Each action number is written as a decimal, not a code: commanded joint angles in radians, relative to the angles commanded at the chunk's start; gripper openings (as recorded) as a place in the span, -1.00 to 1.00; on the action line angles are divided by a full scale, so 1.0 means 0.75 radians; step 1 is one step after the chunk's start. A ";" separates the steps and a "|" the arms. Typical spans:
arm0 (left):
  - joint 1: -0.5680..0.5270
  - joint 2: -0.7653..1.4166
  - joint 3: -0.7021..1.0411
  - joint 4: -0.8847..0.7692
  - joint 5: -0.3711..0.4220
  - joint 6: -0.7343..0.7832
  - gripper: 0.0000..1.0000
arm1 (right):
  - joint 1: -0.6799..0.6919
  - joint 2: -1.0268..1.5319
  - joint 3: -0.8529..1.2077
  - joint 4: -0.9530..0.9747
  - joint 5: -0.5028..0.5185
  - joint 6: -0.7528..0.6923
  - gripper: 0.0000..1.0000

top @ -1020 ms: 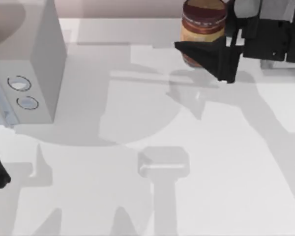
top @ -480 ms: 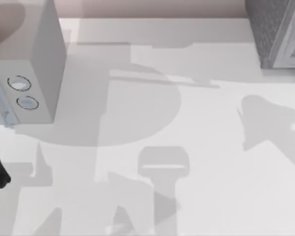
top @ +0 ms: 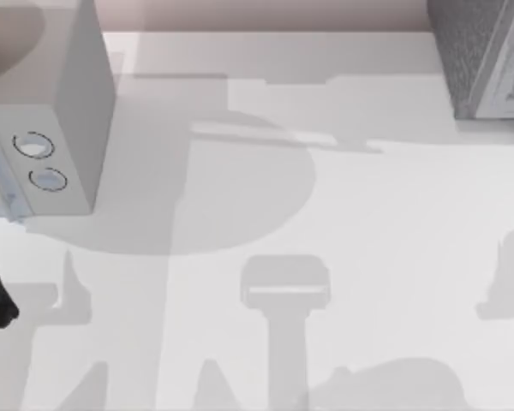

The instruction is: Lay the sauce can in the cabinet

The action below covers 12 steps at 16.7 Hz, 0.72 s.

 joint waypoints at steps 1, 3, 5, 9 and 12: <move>0.000 0.000 0.000 0.000 0.000 0.000 1.00 | -0.005 -0.055 -0.045 -0.011 0.036 0.000 -1.00; 0.000 0.000 0.000 0.000 0.000 0.000 1.00 | -0.012 -0.124 -0.102 -0.025 0.081 -0.001 -1.00; 0.000 0.000 0.000 0.000 0.000 0.000 1.00 | -0.013 -0.137 -0.113 -0.028 0.090 -0.001 -1.00; 0.000 0.000 0.000 0.000 0.000 0.000 1.00 | -0.008 -0.131 -0.112 -0.026 0.087 0.001 -1.00; 0.000 0.000 0.000 0.000 0.000 0.000 1.00 | 0.006 -0.086 -0.035 -0.040 0.097 -0.001 -1.00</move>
